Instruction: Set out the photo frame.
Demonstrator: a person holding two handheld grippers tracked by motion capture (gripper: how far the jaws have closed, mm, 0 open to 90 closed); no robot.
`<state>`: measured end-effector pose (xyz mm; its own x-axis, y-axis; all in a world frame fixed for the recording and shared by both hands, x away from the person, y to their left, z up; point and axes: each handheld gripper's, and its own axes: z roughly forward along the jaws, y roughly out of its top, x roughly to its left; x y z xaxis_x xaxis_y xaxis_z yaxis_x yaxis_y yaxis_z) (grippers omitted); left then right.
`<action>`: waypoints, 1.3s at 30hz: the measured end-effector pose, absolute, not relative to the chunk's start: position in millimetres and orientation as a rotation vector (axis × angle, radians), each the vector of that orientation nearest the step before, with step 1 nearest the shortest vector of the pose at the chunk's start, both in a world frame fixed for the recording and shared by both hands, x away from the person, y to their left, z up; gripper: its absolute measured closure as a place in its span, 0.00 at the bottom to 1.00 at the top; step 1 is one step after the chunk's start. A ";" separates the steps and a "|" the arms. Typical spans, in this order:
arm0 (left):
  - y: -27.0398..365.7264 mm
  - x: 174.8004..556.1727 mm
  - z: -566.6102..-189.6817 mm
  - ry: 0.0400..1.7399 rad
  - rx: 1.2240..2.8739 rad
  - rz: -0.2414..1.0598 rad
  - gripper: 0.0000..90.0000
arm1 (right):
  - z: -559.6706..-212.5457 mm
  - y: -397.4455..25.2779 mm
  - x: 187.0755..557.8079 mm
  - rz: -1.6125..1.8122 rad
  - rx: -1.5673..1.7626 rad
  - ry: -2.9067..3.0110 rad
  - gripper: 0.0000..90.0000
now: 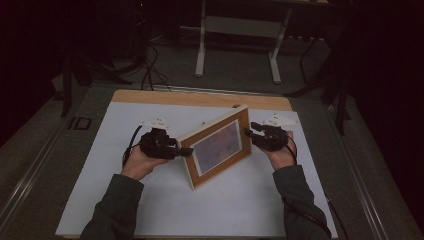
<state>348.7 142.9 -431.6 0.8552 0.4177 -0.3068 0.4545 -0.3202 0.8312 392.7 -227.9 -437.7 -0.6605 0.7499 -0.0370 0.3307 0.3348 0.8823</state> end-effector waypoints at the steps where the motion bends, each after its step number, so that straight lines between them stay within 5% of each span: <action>1: 142.5 346.8 -431.3 0.659 1.949 -0.024 0.66 | -437.8 -227.4 394.2 1.276 0.950 2.164 0.65; 20: 141.3 307.5 -440.4 0.945 1.806 0.170 0.69 | -436.8 -229.1 422.3 1.373 0.950 2.246 0.50; 39: 123.4 293.1 -442.1 1.037 1.814 0.300 0.77 | -438.6 -225.1 445.3 1.483 0.951 2.338 0.31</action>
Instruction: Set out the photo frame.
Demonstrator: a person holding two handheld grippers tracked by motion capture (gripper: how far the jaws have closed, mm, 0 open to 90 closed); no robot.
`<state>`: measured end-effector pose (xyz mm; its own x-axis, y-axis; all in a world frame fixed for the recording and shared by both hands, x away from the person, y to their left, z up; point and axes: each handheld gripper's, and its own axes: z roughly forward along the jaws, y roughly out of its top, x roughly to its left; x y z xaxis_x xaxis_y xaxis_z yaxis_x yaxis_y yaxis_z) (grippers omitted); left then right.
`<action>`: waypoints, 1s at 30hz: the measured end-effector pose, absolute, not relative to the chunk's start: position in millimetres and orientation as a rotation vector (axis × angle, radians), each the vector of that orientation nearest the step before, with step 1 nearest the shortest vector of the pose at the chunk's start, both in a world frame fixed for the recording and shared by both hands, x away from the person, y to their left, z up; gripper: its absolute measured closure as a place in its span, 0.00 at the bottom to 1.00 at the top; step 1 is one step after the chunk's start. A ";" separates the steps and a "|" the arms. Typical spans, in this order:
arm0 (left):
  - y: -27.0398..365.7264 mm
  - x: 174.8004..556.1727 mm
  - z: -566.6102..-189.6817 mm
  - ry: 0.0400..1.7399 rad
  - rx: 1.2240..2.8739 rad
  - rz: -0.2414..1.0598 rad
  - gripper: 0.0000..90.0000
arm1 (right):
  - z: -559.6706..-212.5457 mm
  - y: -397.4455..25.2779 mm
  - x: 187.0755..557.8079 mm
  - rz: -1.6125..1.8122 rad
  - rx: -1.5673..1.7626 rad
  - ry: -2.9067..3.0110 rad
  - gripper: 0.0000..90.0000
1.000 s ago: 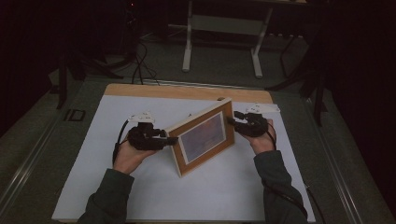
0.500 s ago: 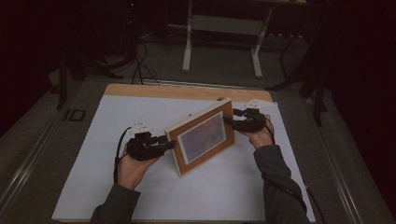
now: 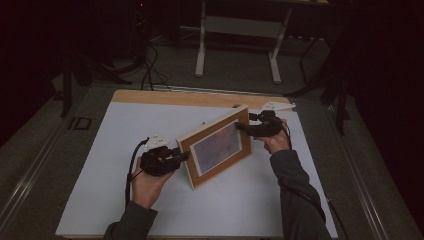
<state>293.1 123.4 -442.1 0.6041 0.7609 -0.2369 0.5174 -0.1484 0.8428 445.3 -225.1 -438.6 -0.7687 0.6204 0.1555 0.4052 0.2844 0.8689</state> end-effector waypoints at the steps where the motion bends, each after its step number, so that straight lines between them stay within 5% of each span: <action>1: 123.4 293.1 -442.1 1.037 1.814 0.300 0.77 | -438.6 -225.1 445.3 1.483 0.951 2.338 0.31; 8: 123.3 293.7 -442.3 1.041 1.807 0.293 0.78 | -444.9 -229.6 452.3 1.571 0.965 2.359 0.30; 30: 127.0 311.9 -441.2 1.069 1.814 0.275 0.78 | -447.7 -237.6 448.5 1.588 1.001 2.347 0.47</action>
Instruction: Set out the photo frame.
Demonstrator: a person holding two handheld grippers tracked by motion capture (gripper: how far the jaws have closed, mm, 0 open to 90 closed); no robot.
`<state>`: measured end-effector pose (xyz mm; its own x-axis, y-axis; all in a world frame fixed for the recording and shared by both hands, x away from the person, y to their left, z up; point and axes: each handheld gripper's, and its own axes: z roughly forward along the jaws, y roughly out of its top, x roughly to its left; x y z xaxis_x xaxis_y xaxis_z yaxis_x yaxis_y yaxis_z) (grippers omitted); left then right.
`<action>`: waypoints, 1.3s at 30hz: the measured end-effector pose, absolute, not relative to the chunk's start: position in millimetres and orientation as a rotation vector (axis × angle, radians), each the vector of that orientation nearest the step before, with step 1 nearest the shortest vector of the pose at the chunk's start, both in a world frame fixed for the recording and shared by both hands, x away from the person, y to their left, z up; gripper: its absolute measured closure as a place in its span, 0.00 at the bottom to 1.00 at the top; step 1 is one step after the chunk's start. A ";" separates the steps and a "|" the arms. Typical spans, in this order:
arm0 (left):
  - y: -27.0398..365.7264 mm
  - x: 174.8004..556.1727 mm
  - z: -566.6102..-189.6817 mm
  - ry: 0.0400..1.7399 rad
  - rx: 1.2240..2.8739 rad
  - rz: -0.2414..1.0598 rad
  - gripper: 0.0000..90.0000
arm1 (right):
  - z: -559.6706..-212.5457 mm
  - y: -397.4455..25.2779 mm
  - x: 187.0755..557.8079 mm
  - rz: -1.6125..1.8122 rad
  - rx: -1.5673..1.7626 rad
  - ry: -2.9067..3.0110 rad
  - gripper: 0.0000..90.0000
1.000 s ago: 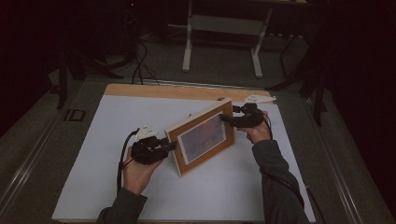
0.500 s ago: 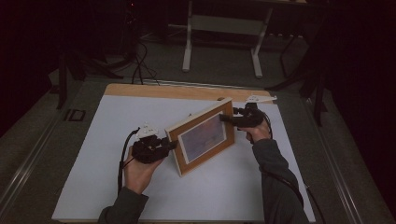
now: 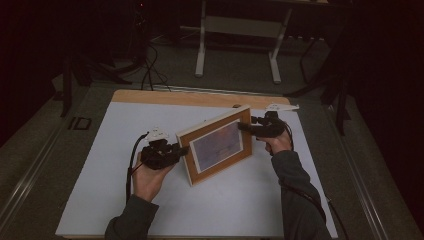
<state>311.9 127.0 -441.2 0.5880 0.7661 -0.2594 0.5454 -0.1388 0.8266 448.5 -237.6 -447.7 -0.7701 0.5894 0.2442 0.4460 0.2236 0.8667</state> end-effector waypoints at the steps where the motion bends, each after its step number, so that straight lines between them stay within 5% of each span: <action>1: 127.6 313.2 -441.2 1.071 1.813 0.270 0.78 | -447.7 -238.4 447.9 1.585 1.004 2.347 0.48; 39: 147.5 360.4 -444.2 1.089 1.754 0.199 0.74 | -448.5 -245.0 420.6 1.488 1.043 2.254 0.67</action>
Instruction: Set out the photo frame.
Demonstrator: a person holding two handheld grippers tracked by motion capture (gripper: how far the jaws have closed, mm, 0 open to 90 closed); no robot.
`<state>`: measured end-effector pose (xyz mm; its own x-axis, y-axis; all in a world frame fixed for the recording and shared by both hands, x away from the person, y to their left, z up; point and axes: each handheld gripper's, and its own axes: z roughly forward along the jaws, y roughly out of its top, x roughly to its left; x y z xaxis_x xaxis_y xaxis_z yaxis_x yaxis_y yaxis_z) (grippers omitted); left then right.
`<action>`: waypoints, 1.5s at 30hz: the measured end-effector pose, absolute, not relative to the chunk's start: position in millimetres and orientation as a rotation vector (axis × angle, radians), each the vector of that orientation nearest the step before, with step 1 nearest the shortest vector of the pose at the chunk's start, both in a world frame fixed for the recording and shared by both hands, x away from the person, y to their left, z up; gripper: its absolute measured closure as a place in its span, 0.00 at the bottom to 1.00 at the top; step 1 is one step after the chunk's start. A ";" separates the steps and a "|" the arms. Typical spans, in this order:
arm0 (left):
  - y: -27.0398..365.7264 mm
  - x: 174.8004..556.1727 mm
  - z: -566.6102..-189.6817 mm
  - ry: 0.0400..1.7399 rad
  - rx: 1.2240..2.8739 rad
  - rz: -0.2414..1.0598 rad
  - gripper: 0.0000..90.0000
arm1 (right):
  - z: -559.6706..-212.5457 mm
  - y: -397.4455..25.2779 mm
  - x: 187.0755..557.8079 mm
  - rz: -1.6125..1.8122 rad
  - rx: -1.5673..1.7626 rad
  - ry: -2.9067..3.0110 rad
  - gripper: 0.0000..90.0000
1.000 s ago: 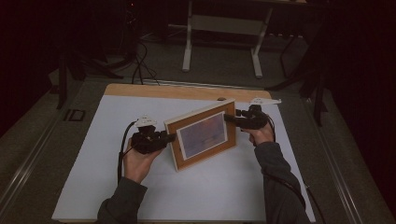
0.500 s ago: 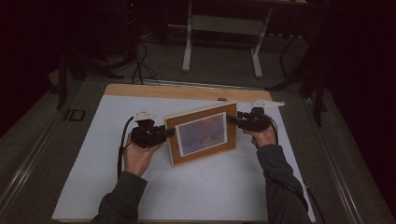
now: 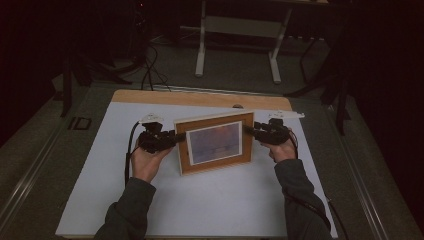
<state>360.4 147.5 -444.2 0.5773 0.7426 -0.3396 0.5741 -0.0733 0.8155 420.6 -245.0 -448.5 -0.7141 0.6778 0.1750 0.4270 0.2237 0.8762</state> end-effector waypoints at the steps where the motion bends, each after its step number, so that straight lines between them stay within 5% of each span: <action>1: 148.1 361.4 -444.6 1.084 1.754 0.200 0.74 | -448.7 -244.8 419.4 1.487 1.043 2.248 0.67; 45: 163.8 387.8 -450.9 0.978 1.759 0.141 0.72 | -446.8 -241.9 387.9 1.412 1.080 2.247 0.68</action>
